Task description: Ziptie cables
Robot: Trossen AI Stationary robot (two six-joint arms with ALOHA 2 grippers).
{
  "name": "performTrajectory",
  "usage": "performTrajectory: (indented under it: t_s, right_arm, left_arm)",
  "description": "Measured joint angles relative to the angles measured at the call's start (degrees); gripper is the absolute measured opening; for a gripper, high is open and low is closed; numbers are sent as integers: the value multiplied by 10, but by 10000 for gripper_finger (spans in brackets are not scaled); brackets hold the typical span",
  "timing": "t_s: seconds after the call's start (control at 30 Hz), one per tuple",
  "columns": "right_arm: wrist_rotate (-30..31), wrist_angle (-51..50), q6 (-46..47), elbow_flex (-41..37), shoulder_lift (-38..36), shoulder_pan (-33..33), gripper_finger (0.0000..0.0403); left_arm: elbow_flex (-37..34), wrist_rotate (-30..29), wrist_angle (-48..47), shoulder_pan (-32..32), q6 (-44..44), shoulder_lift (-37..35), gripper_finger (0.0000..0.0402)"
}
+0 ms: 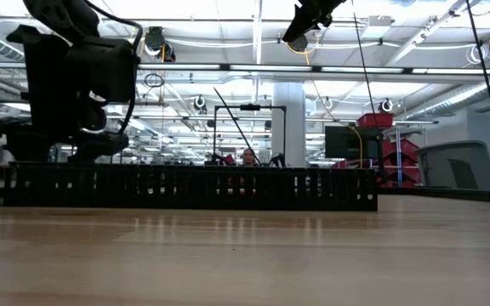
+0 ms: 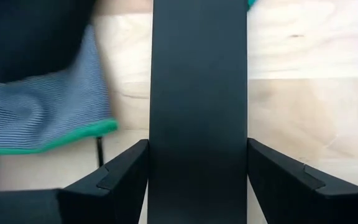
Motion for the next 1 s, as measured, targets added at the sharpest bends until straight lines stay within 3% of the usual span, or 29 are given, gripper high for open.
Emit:
performTrajectory:
  t_s: [0.5,0.67,0.9,1.0]
  right_arm:
    - [-1,0,0,0,0,0,231]
    - [-36,0,2,-12,7,0,231]
    - [-58,107,-11,-32,106,-6,231]
    - [-152,93,19,-17,177,-22,231]
  left_arm:
    - [51,-21,-65,0,38,-1,250]
    - [58,-32,-76,0,40,-1,250]
    - [61,-31,-69,-5,40,-1,250]
    - [71,-31,-68,-12,42,-1,250]
